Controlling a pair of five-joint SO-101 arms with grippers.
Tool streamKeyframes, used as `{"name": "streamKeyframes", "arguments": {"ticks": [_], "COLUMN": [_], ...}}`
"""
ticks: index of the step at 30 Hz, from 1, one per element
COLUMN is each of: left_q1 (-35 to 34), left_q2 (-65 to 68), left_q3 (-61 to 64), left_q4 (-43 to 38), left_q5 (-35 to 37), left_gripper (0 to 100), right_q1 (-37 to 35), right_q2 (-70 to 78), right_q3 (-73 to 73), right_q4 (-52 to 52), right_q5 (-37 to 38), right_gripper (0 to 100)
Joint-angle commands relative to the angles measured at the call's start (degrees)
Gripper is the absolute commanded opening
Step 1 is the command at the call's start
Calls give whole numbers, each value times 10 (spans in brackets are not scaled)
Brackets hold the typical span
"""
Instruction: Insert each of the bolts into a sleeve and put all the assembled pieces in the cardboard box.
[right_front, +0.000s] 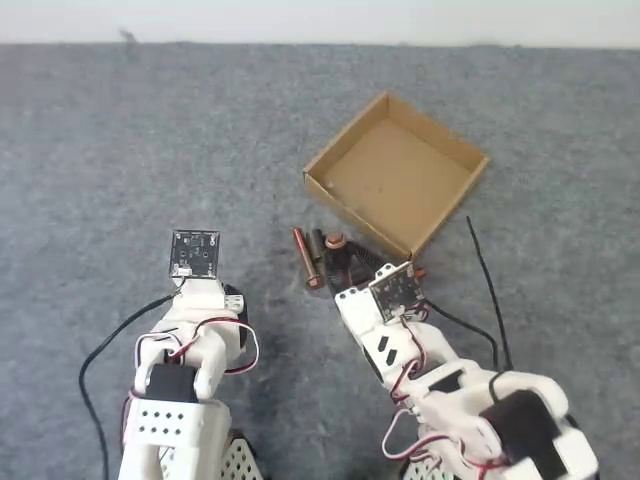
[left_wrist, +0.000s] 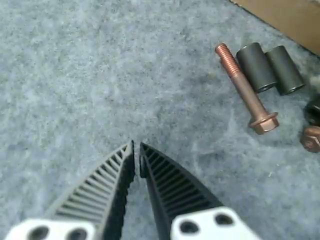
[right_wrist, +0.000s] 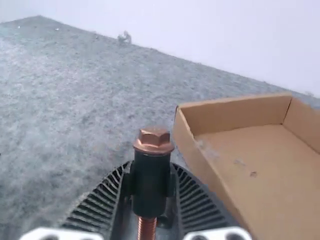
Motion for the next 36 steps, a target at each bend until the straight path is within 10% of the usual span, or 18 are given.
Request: {"name": "streamKeyframes", "arguments": {"ticks": [1, 18, 36], "left_q1": [-4, -4, -4], "left_q2": [-10, -10, -10], "left_q3": [-19, -13, -13], "left_q4": [1, -11, -12], "left_q5": [-5, -5, -5], "left_gripper": [11, 12, 12], "right_q1": [9, 138, 262], "right_q2": [-52, -284, 8], "right_q3": [-8, -200, -558], "right_q4": [47, 531, 721], "right_q5": [1, -55, -56], "right_gripper": [6, 6, 6]}}
